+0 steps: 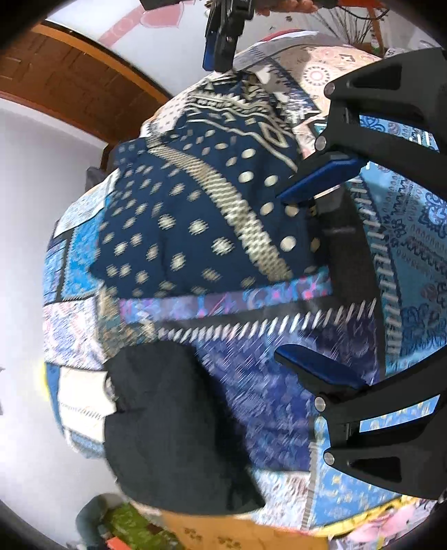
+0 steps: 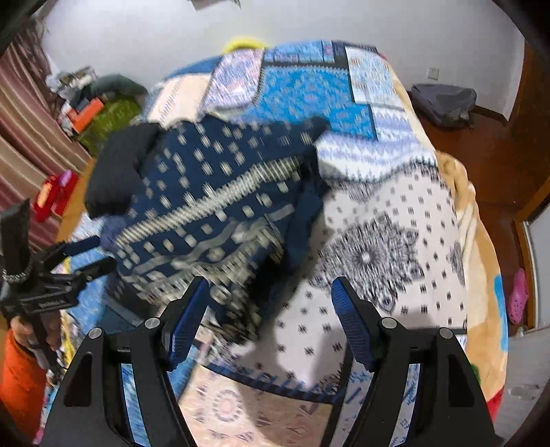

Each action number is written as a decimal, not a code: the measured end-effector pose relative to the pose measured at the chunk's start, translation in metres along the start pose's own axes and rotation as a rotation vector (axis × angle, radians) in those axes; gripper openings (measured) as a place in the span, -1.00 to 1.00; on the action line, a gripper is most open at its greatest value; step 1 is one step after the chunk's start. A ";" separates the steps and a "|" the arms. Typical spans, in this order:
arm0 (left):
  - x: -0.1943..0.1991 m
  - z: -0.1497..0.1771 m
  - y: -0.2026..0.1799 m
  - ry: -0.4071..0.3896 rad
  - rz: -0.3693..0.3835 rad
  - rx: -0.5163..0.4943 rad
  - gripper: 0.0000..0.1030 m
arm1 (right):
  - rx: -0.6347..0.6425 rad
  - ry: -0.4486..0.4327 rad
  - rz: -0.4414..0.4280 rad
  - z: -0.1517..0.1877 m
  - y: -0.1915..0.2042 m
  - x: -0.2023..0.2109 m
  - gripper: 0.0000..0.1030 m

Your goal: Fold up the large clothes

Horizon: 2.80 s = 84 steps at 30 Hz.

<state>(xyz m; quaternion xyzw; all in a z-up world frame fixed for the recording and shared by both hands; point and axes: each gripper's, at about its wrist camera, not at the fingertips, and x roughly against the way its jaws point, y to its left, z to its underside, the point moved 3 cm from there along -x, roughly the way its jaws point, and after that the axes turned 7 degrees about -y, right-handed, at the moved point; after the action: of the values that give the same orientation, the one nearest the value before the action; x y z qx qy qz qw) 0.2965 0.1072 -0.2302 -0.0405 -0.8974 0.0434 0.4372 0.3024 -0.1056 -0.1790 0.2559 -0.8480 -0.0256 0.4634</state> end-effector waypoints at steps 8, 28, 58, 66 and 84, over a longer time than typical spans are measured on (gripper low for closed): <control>0.012 -0.047 0.015 -0.073 -0.006 0.055 0.64 | -0.053 -0.051 -0.076 -0.025 0.014 -0.015 0.36; -0.132 -0.054 0.021 0.247 0.468 0.405 0.79 | -0.327 0.228 -0.229 -0.016 -0.032 -0.114 0.43; 0.102 -0.125 0.058 -0.190 0.347 0.252 -0.27 | -0.037 -0.093 -0.391 -0.107 0.113 -0.004 -0.56; 0.127 -0.174 0.159 -0.358 0.271 0.302 -0.27 | 0.066 -0.182 -0.429 -0.178 0.198 -0.043 -0.56; 0.013 -0.087 0.293 -0.106 -0.013 0.438 0.75 | 0.147 0.079 -0.205 -0.107 0.207 -0.222 0.58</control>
<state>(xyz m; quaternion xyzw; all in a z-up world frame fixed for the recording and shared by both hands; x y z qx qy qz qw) 0.3673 0.4029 -0.1994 0.0634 -0.8886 0.2364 0.3879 0.4004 0.1969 -0.2317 0.3753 -0.7980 -0.0007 0.4716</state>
